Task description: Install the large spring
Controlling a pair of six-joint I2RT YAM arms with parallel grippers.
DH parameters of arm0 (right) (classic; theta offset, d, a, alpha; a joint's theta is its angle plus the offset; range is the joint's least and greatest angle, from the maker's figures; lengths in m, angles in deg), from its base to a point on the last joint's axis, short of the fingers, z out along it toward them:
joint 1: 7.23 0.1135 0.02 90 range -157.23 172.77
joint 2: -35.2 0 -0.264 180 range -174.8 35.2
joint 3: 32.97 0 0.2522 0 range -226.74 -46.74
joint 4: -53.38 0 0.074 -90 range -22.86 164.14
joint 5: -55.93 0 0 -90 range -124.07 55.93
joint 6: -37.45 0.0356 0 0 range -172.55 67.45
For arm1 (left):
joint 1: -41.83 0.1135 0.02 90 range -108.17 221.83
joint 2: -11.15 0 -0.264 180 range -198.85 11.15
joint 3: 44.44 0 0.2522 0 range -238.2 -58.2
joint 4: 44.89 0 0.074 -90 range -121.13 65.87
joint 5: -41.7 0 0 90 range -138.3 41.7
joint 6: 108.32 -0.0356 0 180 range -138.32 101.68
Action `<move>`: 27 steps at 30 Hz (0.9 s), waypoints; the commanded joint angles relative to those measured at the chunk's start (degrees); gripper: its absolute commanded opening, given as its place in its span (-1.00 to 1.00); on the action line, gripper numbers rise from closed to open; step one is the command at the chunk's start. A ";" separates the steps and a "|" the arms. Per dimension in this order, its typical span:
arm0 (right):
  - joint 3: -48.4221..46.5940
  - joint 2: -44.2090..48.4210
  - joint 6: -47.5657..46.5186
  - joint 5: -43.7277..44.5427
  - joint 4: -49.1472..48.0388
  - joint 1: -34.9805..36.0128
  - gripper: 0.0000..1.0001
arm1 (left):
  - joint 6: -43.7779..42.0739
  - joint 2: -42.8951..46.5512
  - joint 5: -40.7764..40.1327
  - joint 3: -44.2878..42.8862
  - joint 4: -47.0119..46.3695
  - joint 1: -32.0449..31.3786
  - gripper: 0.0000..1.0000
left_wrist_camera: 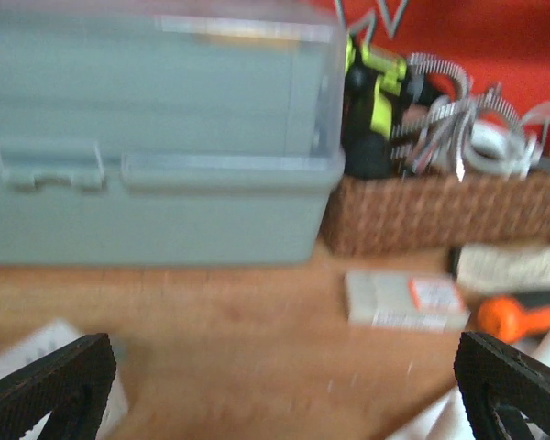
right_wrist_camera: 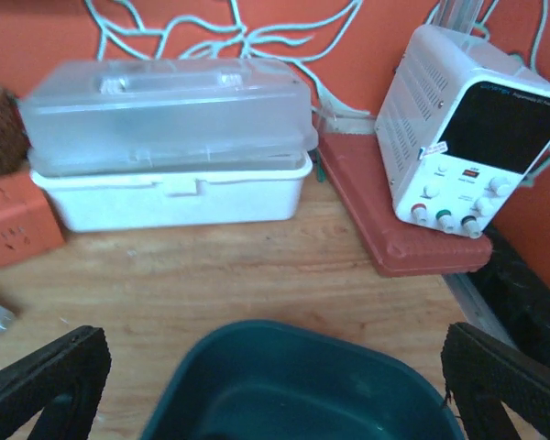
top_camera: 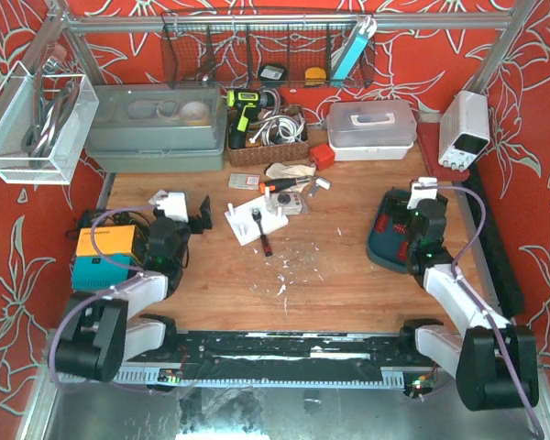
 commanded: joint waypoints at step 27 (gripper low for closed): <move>-19.05 0.47 25.44 -17.92 42.98 18.71 0.87 | 29.03 14.82 13.90 -23.88 54.71 -8.56 0.24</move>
